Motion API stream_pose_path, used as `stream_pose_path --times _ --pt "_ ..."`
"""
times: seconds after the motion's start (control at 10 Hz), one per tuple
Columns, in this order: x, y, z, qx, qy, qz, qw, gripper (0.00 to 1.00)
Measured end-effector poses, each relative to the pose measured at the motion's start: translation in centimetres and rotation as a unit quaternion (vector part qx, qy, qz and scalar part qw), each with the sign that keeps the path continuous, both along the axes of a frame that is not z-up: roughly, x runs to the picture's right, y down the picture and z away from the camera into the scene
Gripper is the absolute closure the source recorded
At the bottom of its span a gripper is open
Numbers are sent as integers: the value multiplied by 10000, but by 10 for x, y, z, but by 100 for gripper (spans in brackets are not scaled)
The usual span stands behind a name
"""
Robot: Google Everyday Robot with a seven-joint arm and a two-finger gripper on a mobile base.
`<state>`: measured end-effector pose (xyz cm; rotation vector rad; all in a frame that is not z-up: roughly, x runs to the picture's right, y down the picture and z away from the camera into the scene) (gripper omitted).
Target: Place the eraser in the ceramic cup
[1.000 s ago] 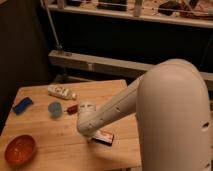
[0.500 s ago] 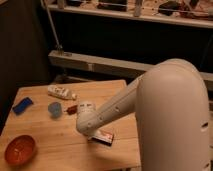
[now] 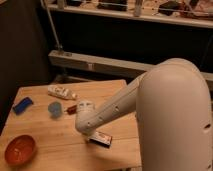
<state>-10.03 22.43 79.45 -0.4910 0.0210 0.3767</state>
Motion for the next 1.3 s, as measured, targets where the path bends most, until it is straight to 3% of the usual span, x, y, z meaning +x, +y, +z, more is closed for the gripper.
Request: stream_pose_path --times 0.7,1.3 --pt "-16 -17 -20 231 -404 327 9984 79" --pt "-23 -24 -30 367 -740 618 9947 79"
